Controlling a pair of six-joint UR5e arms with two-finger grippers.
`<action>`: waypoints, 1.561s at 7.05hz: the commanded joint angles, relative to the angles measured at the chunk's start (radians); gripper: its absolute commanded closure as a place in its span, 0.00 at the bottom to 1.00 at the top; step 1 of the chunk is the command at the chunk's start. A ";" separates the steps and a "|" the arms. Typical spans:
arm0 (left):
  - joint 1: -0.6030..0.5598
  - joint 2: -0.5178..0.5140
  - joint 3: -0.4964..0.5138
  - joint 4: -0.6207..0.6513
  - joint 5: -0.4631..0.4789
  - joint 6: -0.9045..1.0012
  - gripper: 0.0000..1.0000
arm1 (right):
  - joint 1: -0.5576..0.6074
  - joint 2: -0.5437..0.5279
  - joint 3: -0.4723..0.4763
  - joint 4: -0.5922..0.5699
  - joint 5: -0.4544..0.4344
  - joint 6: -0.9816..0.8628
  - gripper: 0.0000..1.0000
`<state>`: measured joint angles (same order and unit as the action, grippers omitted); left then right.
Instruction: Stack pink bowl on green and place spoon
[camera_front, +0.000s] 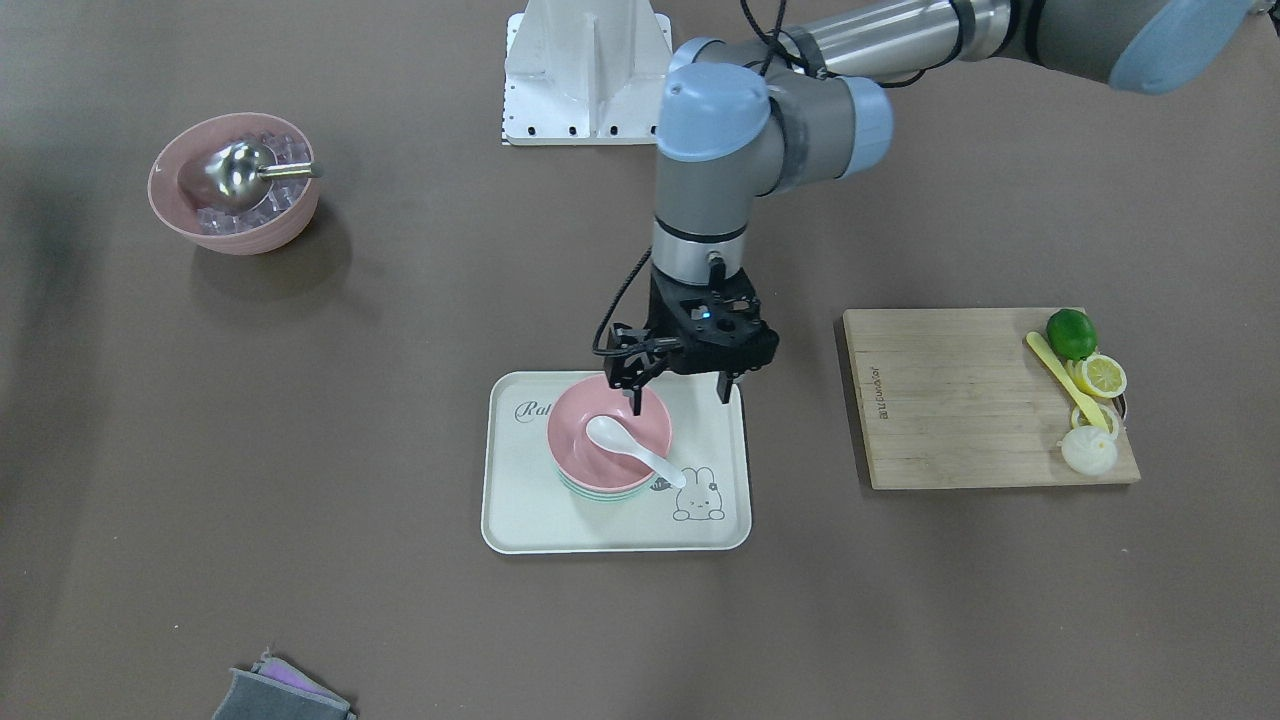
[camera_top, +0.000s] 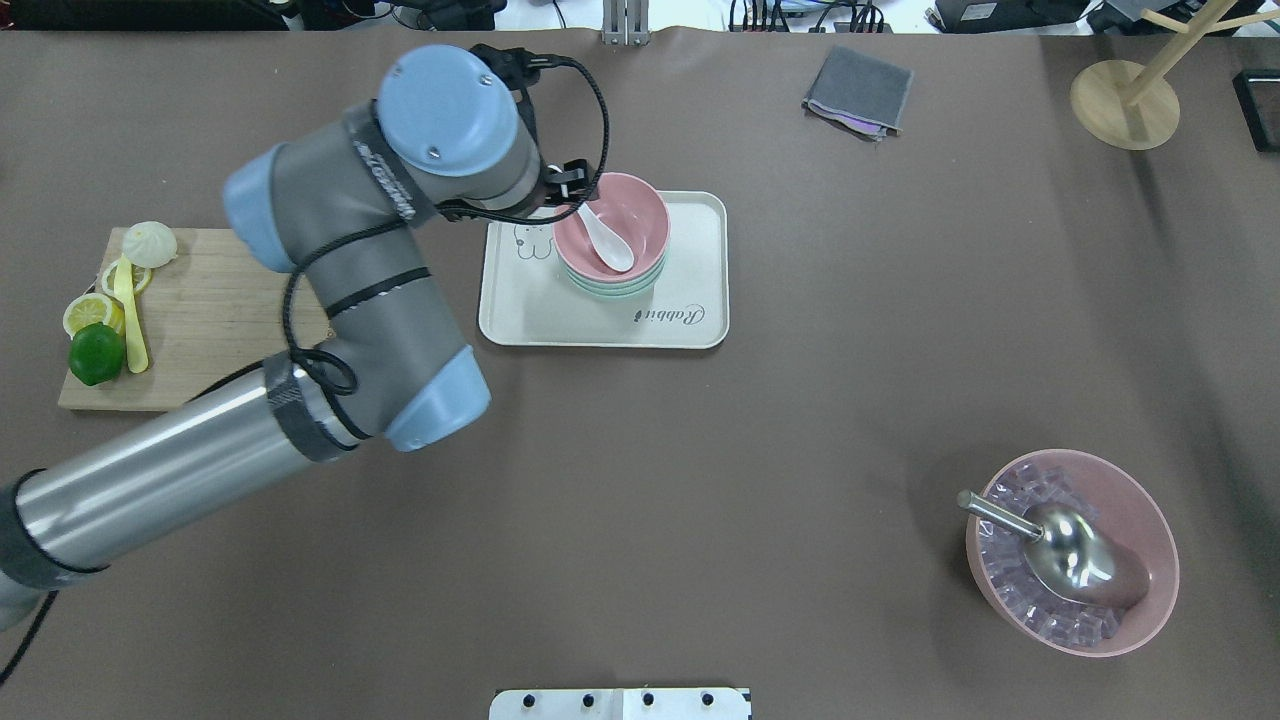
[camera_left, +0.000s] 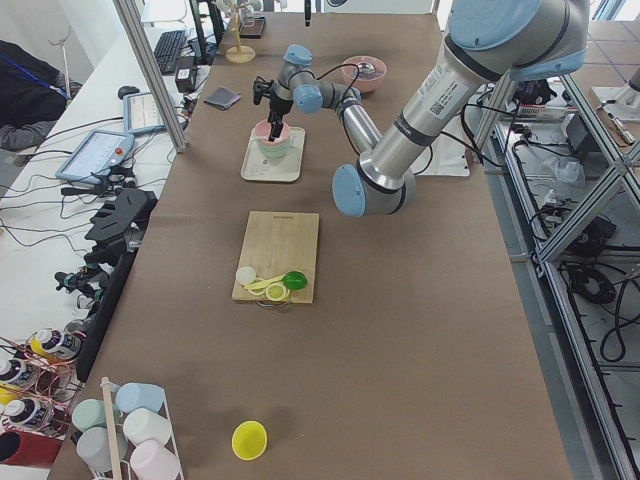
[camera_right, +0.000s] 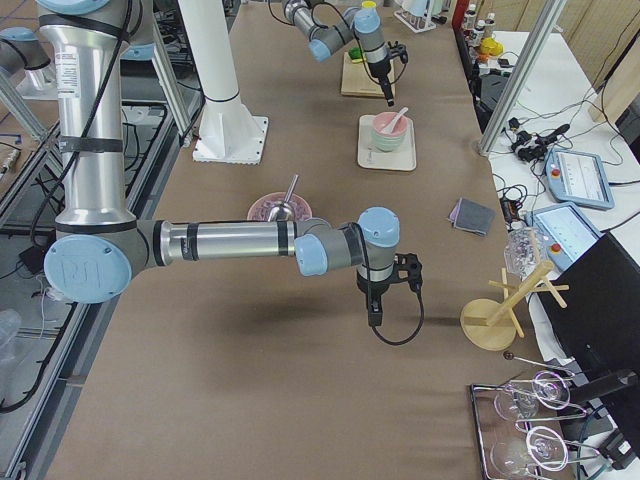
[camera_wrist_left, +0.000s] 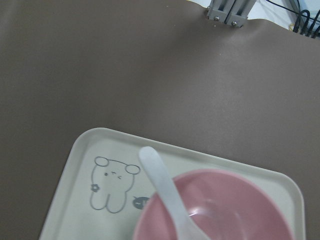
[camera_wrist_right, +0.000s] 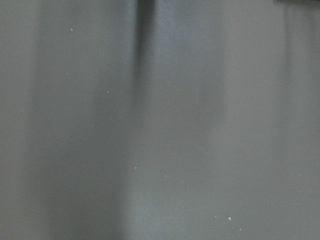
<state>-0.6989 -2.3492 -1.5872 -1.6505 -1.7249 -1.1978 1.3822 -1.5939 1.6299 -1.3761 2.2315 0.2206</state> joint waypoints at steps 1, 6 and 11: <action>-0.167 0.147 -0.227 0.262 -0.126 0.433 0.01 | 0.000 -0.046 -0.001 0.000 -0.003 -0.001 0.00; -0.730 0.537 -0.235 0.324 -0.554 1.252 0.01 | 0.121 -0.098 -0.004 -0.067 -0.007 -0.240 0.00; -0.835 0.758 -0.119 0.260 -0.562 1.479 0.01 | 0.181 -0.121 -0.004 -0.123 0.010 -0.395 0.00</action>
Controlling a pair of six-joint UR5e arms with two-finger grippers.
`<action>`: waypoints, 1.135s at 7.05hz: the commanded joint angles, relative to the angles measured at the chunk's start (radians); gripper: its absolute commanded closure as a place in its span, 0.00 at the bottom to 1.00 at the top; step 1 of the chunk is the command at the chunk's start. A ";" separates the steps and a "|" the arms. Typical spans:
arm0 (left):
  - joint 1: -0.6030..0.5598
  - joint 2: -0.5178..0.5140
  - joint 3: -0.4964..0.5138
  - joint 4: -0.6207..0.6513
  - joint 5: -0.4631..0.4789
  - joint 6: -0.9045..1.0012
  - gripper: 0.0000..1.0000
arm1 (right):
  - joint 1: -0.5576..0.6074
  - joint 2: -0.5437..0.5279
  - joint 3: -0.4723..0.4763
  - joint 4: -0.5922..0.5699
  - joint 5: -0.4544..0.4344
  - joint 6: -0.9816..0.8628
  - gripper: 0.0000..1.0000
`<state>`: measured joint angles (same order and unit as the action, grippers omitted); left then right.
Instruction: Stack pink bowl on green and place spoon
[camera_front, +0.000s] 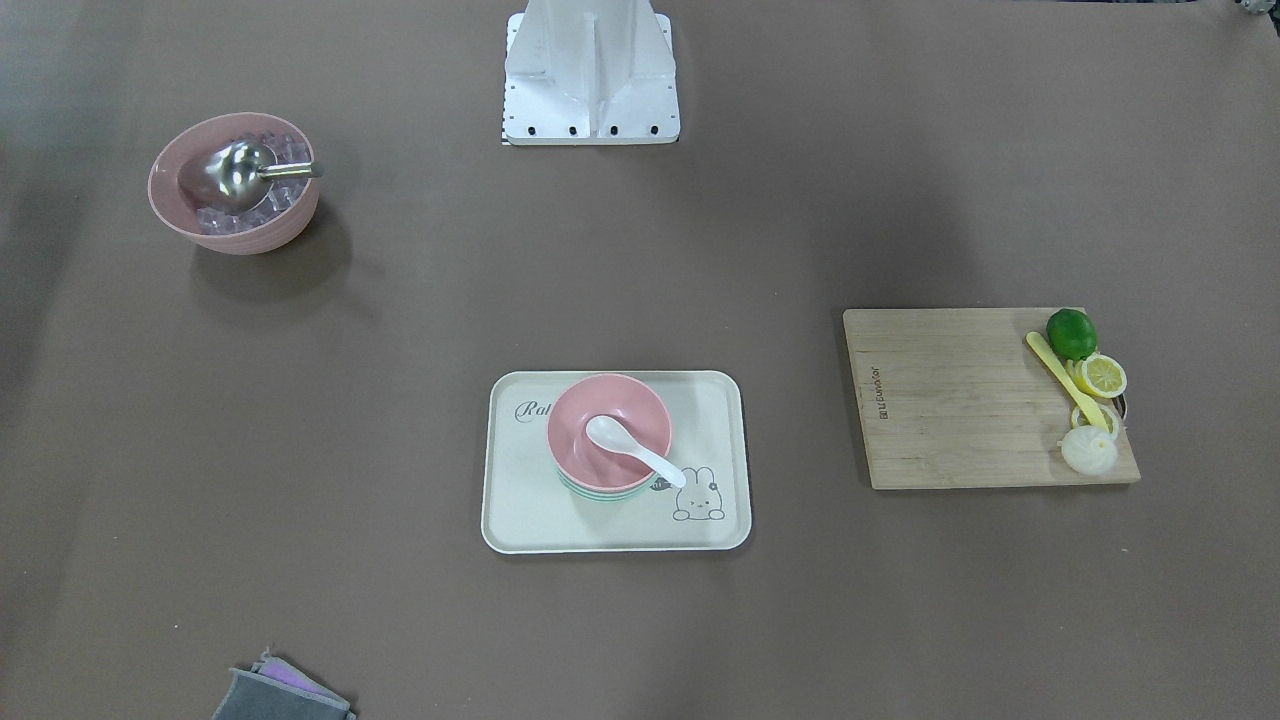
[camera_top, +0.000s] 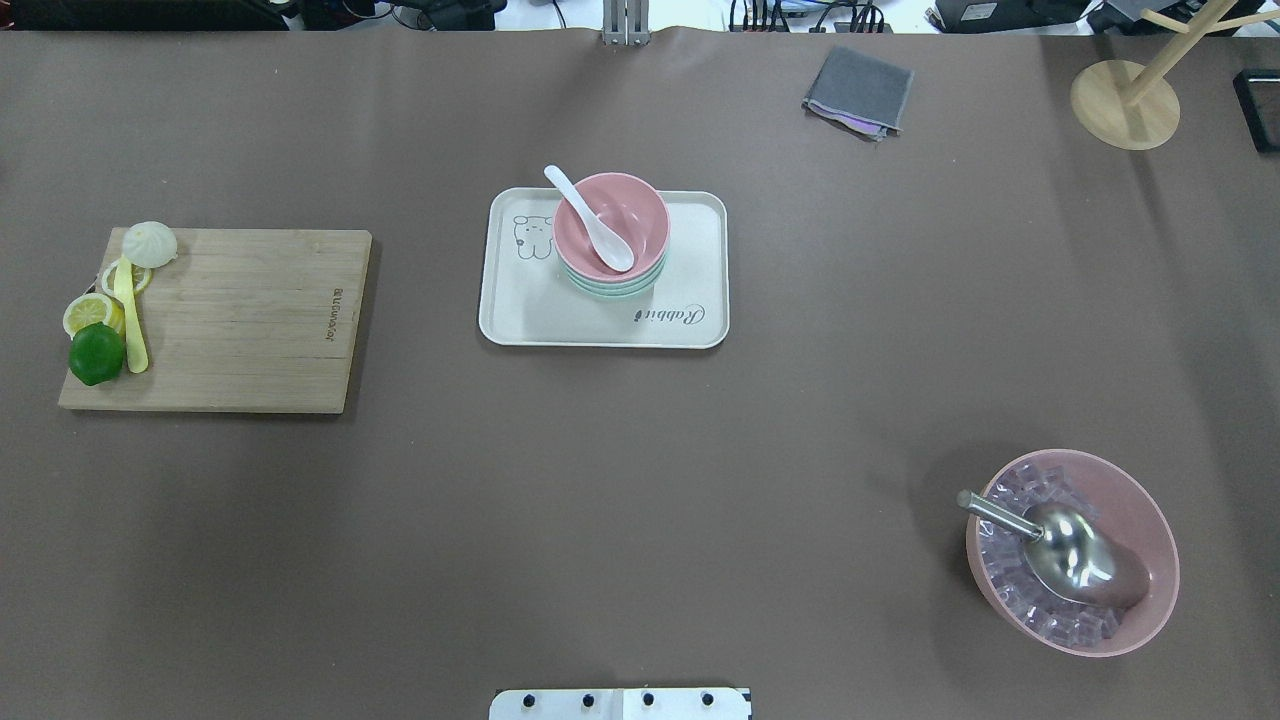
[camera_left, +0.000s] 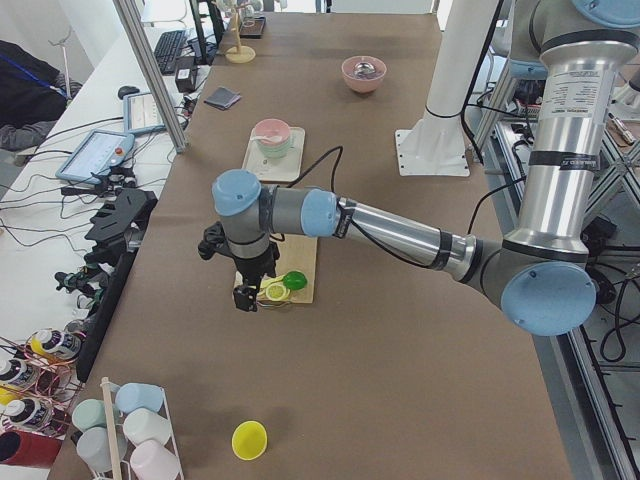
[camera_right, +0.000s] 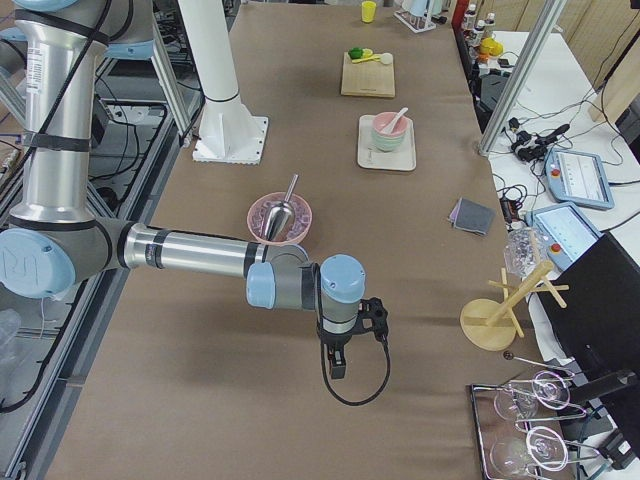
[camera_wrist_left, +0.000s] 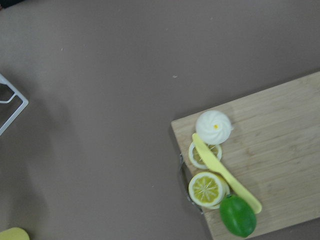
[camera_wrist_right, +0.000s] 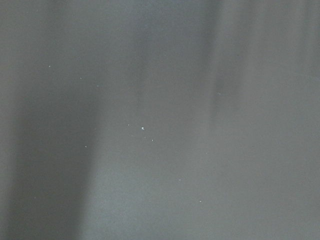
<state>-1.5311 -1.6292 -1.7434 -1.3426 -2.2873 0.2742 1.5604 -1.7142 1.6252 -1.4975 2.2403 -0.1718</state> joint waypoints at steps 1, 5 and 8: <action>-0.004 0.040 0.100 -0.131 -0.003 0.007 0.01 | 0.003 -0.002 0.002 0.000 0.001 -0.003 0.00; -0.009 0.057 0.093 -0.138 -0.001 -0.030 0.01 | 0.003 0.004 0.013 0.000 0.001 -0.002 0.00; -0.009 0.101 0.015 -0.136 0.002 -0.030 0.01 | 0.001 0.015 0.025 -0.001 0.001 0.011 0.00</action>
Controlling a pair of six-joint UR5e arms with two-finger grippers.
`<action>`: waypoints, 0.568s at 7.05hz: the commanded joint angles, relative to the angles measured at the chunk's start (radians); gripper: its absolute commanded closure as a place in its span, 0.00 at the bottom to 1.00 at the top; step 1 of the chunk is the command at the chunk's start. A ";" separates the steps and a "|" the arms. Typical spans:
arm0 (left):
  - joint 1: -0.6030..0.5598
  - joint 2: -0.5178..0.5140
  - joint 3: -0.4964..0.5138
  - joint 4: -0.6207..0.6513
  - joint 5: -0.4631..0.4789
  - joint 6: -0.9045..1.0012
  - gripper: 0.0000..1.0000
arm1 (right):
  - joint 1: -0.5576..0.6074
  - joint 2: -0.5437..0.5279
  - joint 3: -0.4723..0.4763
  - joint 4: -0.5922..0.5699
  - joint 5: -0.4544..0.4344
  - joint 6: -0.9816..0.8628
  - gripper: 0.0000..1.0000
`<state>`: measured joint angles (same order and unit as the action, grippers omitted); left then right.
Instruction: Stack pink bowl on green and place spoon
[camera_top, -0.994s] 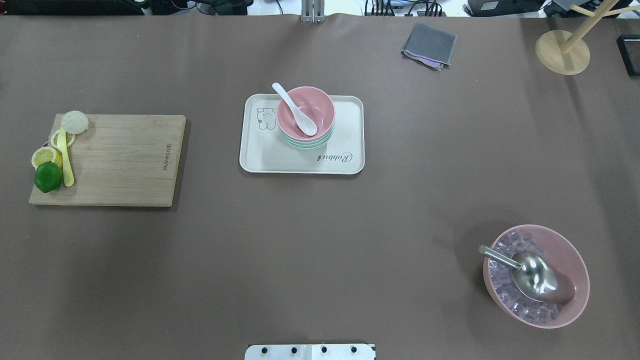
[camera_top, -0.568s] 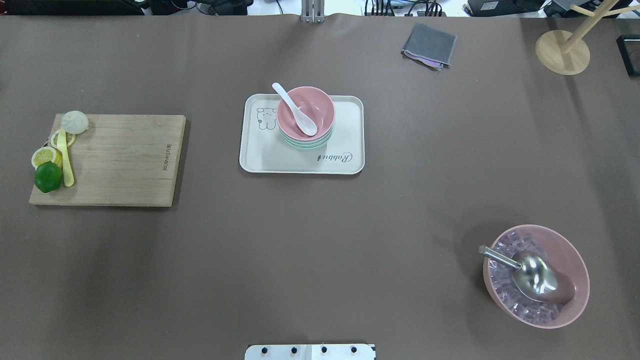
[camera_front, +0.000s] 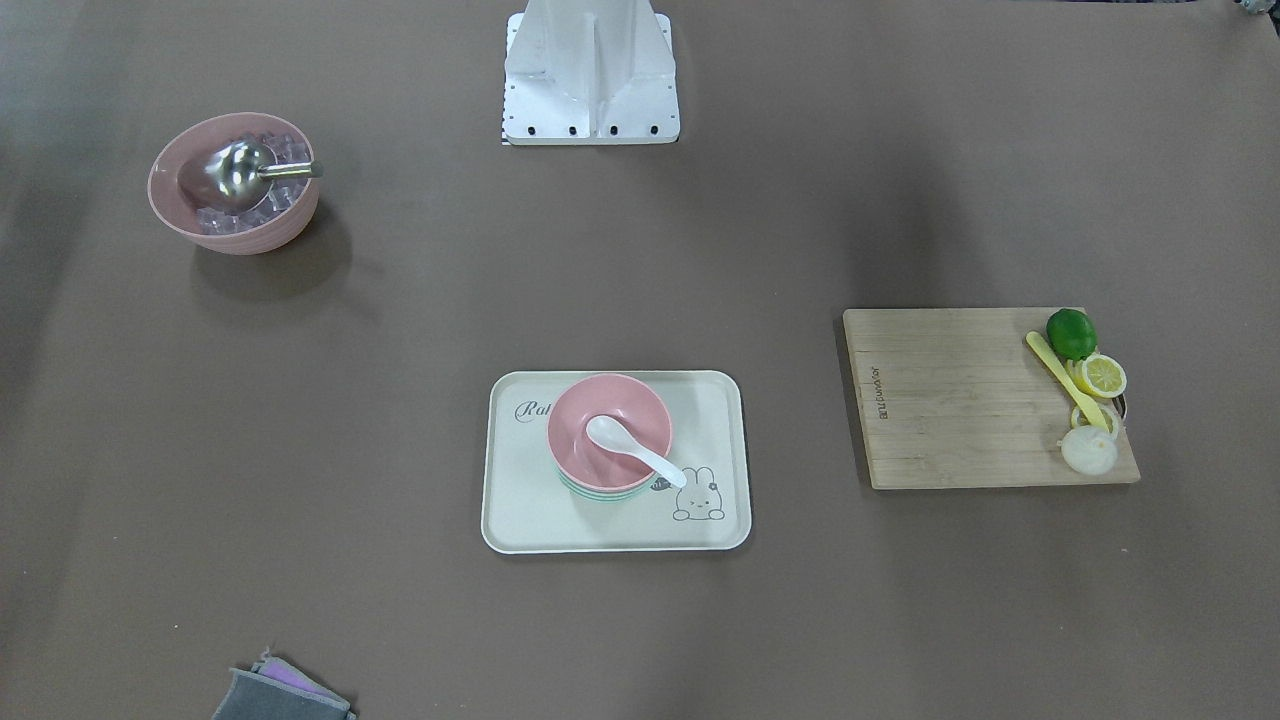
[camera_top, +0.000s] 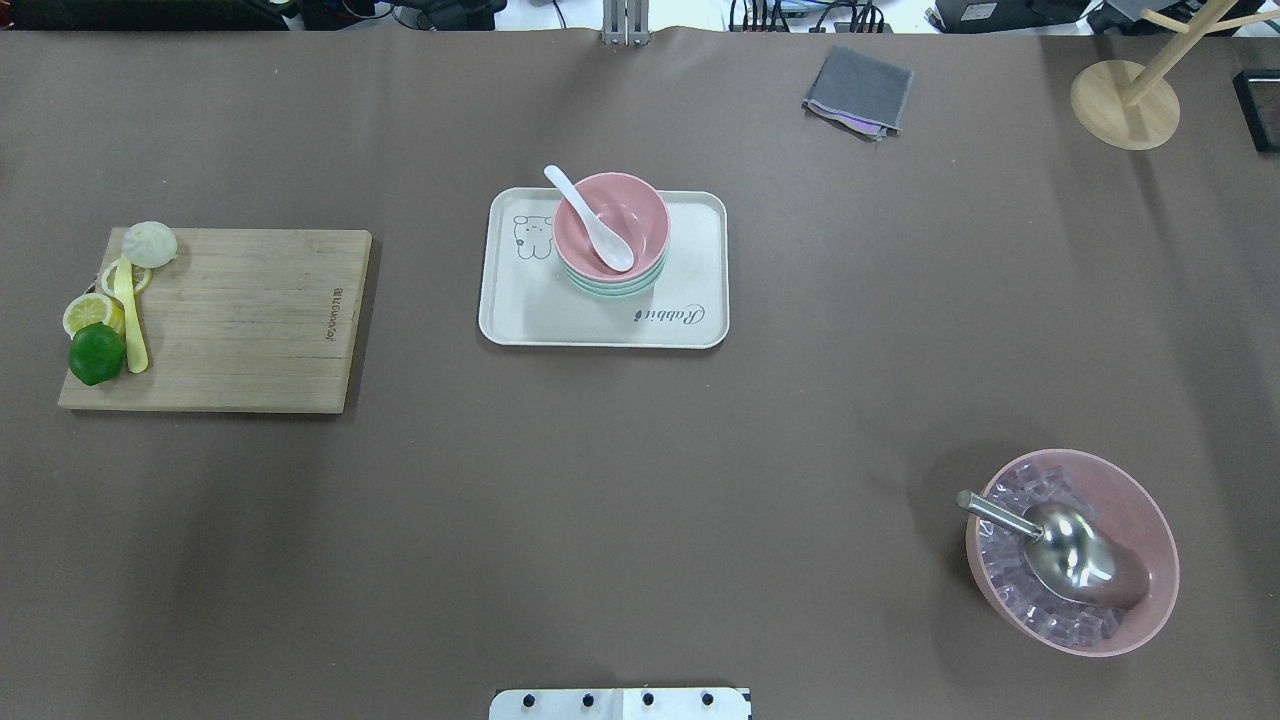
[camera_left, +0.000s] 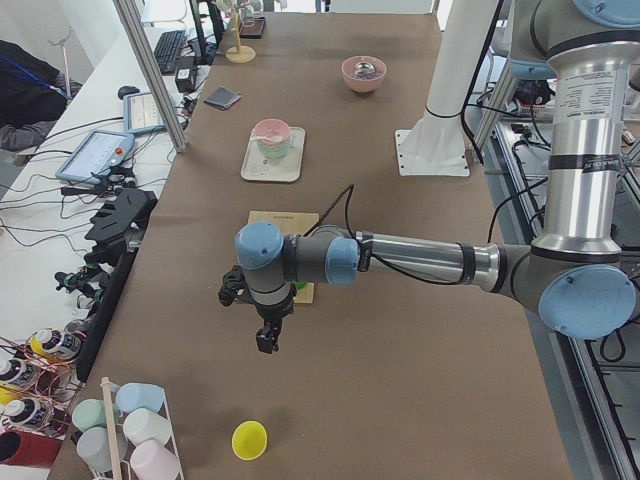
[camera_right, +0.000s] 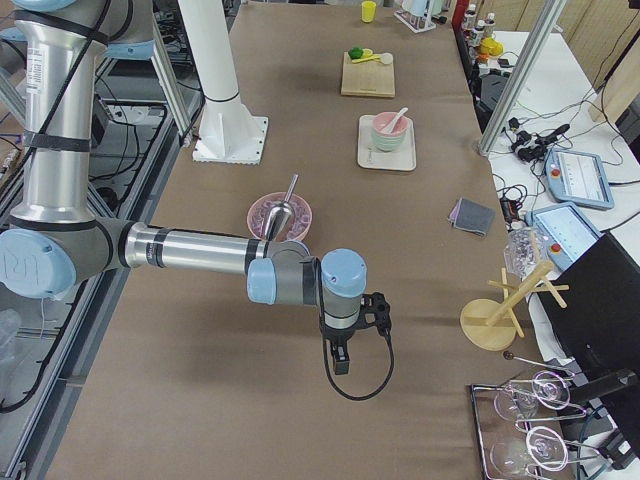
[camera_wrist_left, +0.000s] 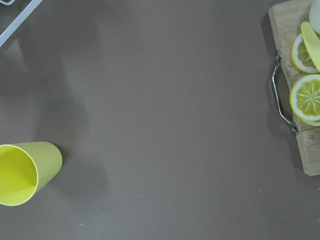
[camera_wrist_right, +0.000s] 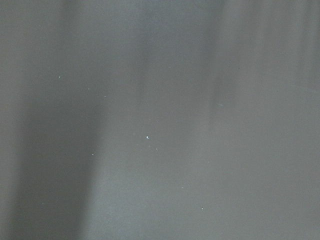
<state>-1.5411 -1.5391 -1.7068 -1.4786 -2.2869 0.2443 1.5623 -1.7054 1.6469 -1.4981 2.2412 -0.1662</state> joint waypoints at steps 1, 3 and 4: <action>-0.001 0.011 -0.025 0.000 0.007 0.003 0.01 | -0.001 0.004 0.004 0.001 0.003 0.005 0.00; -0.001 0.013 -0.025 -0.002 0.009 0.001 0.01 | -0.001 0.004 0.013 0.007 0.008 0.004 0.00; -0.001 0.014 -0.020 -0.002 0.009 0.004 0.01 | -0.001 0.003 0.019 0.009 0.008 0.004 0.00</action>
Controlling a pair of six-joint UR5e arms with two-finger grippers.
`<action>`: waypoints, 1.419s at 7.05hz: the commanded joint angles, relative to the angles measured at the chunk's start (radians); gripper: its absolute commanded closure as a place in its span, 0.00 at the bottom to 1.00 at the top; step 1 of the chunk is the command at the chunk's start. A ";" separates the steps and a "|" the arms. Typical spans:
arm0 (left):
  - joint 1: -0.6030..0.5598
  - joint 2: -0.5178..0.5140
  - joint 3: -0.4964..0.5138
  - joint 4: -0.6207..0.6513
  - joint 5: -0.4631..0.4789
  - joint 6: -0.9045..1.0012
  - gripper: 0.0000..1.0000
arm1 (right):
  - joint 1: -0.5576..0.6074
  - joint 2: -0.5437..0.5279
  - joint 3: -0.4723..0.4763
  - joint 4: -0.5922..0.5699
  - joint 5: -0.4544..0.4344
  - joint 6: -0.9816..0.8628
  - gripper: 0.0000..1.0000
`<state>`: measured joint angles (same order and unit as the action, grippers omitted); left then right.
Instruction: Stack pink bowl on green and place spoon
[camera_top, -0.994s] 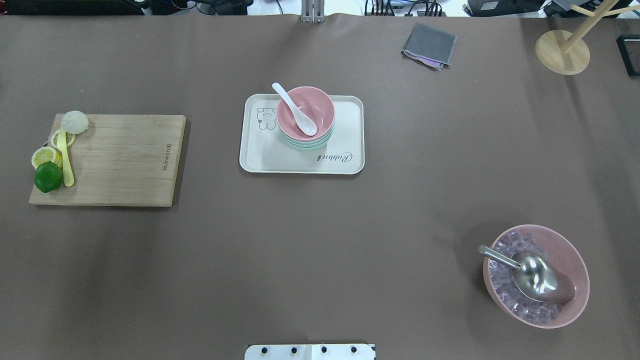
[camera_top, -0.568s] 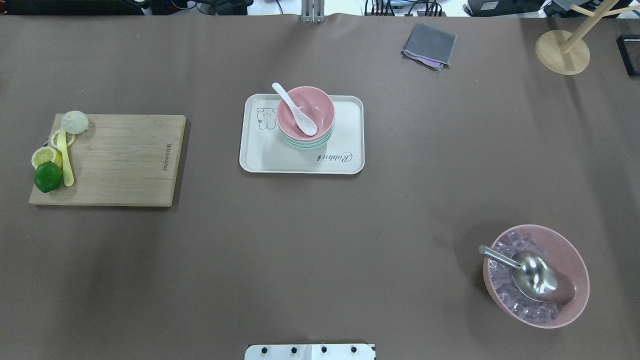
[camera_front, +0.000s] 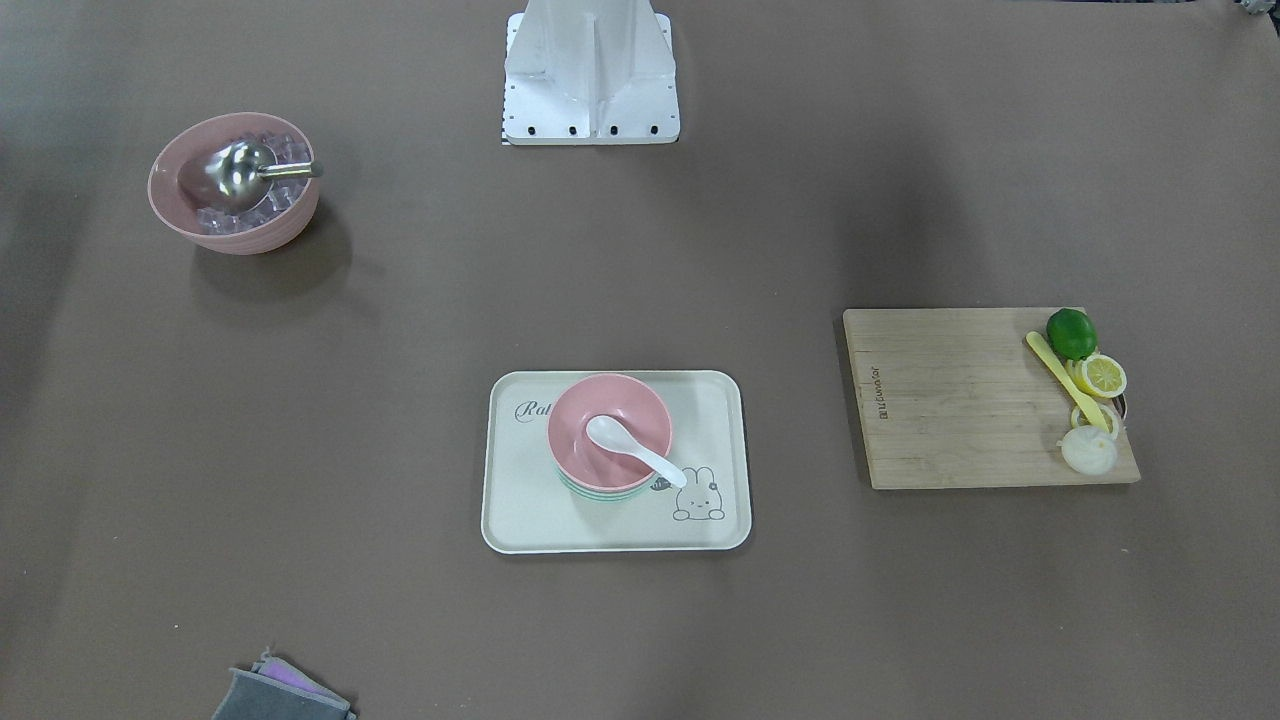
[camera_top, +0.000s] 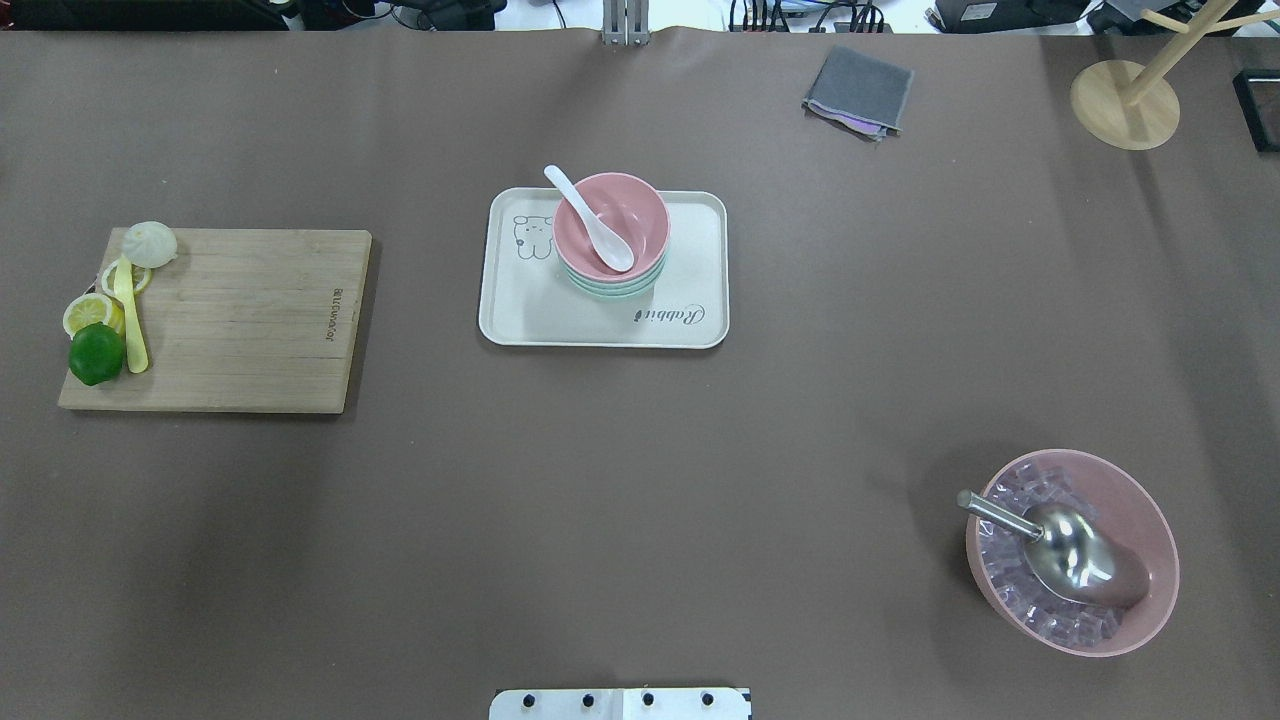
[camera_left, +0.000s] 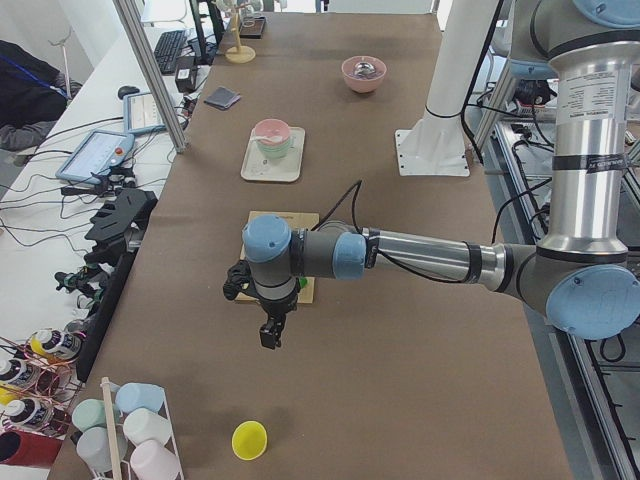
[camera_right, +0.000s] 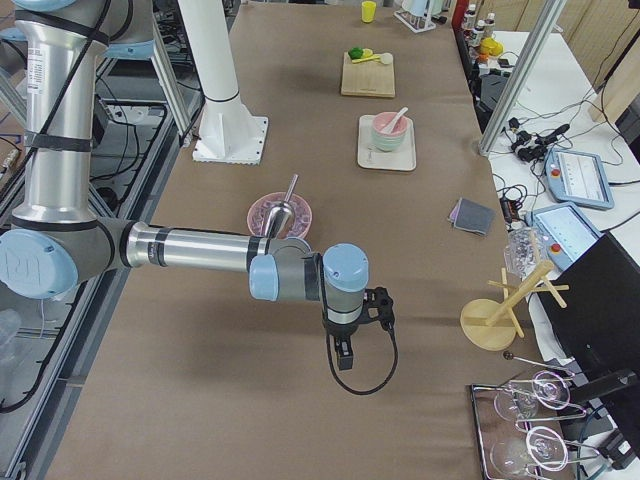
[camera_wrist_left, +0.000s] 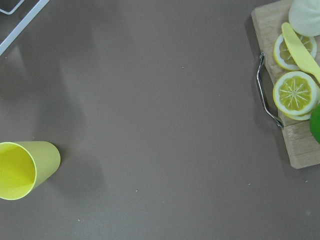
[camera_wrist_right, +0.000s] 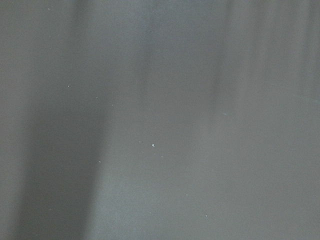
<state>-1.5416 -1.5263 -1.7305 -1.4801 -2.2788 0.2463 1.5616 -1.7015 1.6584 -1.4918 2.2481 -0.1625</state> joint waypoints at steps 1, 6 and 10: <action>0.000 0.003 0.002 0.000 0.001 0.001 0.01 | 0.000 -0.007 0.008 0.005 0.001 -0.011 0.00; -0.002 0.011 -0.021 0.000 0.001 0.002 0.01 | 0.000 -0.036 0.015 0.007 0.041 -0.014 0.00; -0.006 0.040 -0.046 0.000 0.001 0.002 0.01 | 0.001 -0.041 0.015 0.008 0.039 -0.014 0.00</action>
<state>-1.5468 -1.4949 -1.7711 -1.4803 -2.2776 0.2485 1.5618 -1.7408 1.6736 -1.4835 2.2882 -0.1764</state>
